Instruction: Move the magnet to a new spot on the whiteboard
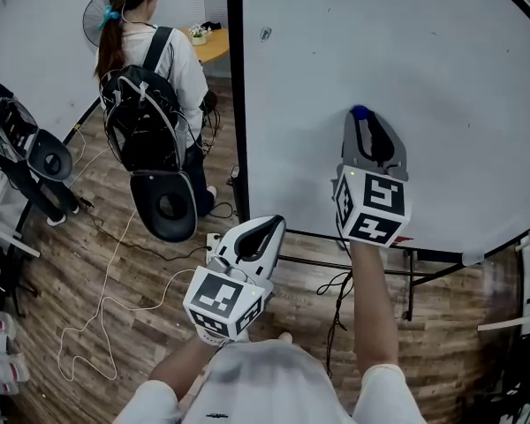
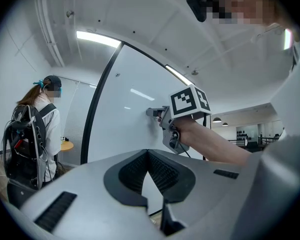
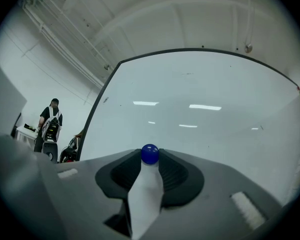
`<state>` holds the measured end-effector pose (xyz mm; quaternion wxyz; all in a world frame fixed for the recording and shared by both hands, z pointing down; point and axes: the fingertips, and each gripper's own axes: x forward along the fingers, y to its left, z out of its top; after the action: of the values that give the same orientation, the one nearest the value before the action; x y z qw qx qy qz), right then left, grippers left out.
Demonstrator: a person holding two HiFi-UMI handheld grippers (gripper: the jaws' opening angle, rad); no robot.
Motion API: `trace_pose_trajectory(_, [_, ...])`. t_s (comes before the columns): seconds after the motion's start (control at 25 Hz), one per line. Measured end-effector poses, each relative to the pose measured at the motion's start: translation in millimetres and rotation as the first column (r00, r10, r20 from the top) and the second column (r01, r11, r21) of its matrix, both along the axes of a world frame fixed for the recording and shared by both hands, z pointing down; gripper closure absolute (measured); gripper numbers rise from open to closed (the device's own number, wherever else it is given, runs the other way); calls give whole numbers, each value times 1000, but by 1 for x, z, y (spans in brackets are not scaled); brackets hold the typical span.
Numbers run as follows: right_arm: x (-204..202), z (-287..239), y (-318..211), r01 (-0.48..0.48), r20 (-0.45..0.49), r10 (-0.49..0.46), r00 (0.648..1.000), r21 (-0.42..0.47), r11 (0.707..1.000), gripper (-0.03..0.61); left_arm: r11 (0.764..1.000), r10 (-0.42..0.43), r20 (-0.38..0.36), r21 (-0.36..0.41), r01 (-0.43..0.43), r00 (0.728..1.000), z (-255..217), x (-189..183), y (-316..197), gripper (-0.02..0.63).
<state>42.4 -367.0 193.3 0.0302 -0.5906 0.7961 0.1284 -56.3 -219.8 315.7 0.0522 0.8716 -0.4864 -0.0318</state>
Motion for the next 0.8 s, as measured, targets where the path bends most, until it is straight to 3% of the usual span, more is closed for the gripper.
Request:
trace_pose_trajectory(0.16, [-5,8,9,-8,-4,8,1000,4,1000,459,1000,-5,2,3,5,1000,9,-7,12,607])
trace_pose_trajectory(0.8, [-12,4,8,-193,-70,195,978,22,981,445,1000,-20,3,-3,20,1000,10,-14,18,607])
